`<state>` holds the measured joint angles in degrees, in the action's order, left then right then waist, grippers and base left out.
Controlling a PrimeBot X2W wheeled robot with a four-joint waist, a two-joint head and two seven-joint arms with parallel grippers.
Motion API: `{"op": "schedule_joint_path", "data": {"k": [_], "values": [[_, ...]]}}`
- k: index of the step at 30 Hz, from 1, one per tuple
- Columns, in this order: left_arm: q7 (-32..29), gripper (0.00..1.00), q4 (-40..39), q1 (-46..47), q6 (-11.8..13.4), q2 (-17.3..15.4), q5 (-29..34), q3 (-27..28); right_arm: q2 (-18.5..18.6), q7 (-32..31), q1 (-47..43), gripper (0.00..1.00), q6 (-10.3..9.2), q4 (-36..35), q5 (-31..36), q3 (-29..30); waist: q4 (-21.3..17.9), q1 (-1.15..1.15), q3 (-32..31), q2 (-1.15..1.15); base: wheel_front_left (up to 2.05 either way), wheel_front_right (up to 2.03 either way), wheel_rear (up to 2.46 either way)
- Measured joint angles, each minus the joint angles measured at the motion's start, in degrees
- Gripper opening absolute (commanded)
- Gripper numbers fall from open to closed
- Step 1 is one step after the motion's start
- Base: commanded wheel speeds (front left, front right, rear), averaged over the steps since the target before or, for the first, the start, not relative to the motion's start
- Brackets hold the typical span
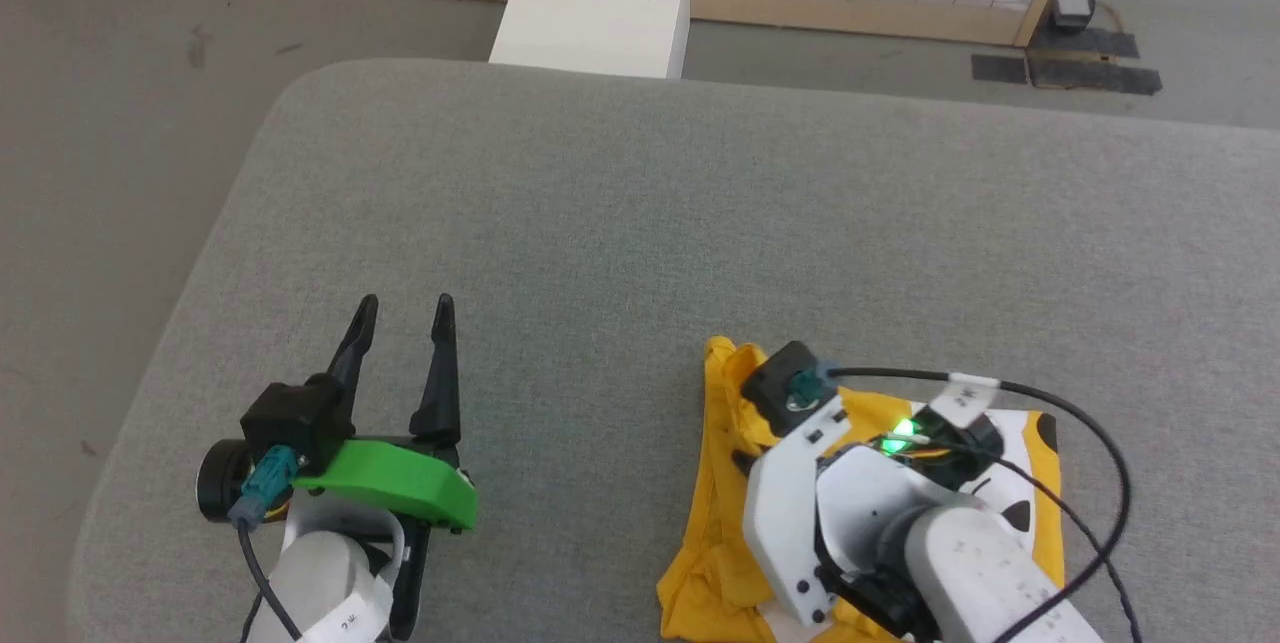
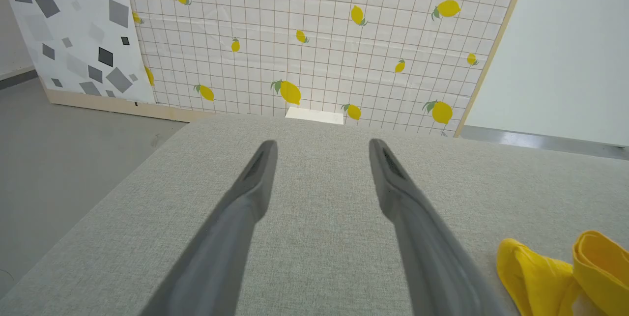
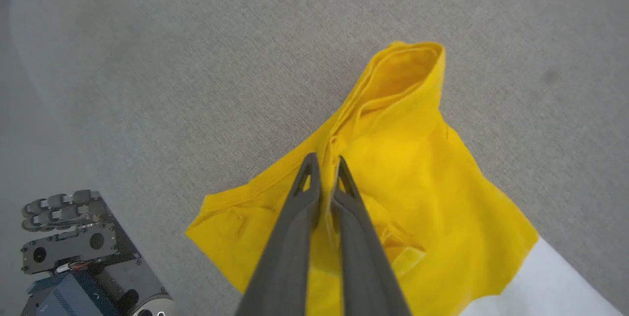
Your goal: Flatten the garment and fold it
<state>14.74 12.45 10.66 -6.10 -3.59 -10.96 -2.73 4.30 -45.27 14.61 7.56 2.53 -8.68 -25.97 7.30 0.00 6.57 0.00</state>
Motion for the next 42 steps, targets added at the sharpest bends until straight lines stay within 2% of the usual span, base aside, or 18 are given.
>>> {"op": "schedule_joint_path", "data": {"k": [5, 6, 7, 8, 13, 17, 22, 28, 32, 36, 40, 42], "values": [[0.0, 1.0, 0.05, 0.03, -0.22, 0.13, 0.0, 0.01, -0.91, 2.02, 2.42, 0.0, 0.0, 8.33, -2.42, -1.44, 0.22, 0.0, 1.19, 0.0, 0.0, 0.0, 0.0], [0.0, 1.0, 0.09, 0.05, -0.23, 0.15, 0.0, 0.01, -0.98, 2.43, 2.63, 0.27, 0.0, 9.29, -2.92, -1.54, 0.13, 0.0, 1.23, 0.0, 0.0, 0.0, 0.0], [0.0, 1.0, 0.12, 0.06, -0.23, 0.18, 0.0, 0.02, -1.01, 2.96, 2.94, 0.94, 0.0, 10.23, -3.61, -1.78, -0.01, 0.0, 1.24, 0.0, 0.0, 0.0, 0.0], [0.0, 1.0, 0.15, 0.06, -0.23, 0.18, 0.0, 0.07, -1.04, 3.19, 3.22, 1.0, 0.0, 10.91, -4.41, -2.07, -0.18, 0.0, 1.19, 0.0, 0.0, 0.0, 0.0], [0.0, 1.0, 0.26, 0.02, -0.24, 0.27, 0.0, 0.22, -1.19, 6.88, 3.02, 1.0, 0.0, 9.7, -10.38, -1.67, -1.11, 0.0, 0.17, 0.0, 0.0, 0.0, 0.0], [0.0, 1.0, 0.05, -0.21, -0.36, 0.34, 0.0, 0.52, -1.36, 16.01, 1.66, 1.0, 0.0, 2.11, -16.62, 1.79, -2.08, 0.0, -1.08, 0.0, 0.0, 0.0, 0.0], [0.0, 1.0, -0.44, -1.18, -0.42, 0.38, 0.21, 0.77, -1.44, 29.91, -3.08, 1.0, 0.0, -6.46, -16.4, 12.98, -3.58, 0.0, -2.74, 0.0, 0.0, 0.0, 0.0], [0.0, 1.0, -1.05, -1.57, -0.47, 0.42, 0.4, 0.92, -1.45, 39.53, -9.66, 1.0, 0.0, -9.62, -15.13, 26.13, -5.59, 0.0, -3.98, 0.0, 0.0, 0.0, 0.0], [0.0, 1.0, -1.38, -1.58, -0.47, 0.42, 0.4, 1.18, -1.32, 40.56, -12.95, 1.0, -0.01, -5.54, -10.58, 32.17, -6.7, 0.0, -4.37, 0.0, 0.0, 0.0, 0.0], [0.0, 1.0, -1.71, -1.59, -0.47, 0.43, 0.4, 1.54, -1.36, 39.45, -14.36, 1.0, 0.0, -0.41, -9.43, 33.72, -7.38, 0.0, -4.23, 0.0, 0.0, 0.0, 0.0], [0.0, 1.0, -1.76, -1.59, -0.48, 0.43, 0.4, 1.66, -1.38, 36.1, -14.91, 1.0, 0.0, 4.69, -10.63, 34.03, -7.27, 0.0, -3.82, 0.0, 0.0, 0.0, 0.0], [0.0, 1.0, -1.77, -1.59, -0.48, 0.45, 0.38, 1.68, -1.38, 33.41, -14.96, 1.0, 0.0, 7.46, -13.63, 33.74, -7.01, 0.0, -3.56, 0.0, 0.0, 0.0, 0.0]]}}
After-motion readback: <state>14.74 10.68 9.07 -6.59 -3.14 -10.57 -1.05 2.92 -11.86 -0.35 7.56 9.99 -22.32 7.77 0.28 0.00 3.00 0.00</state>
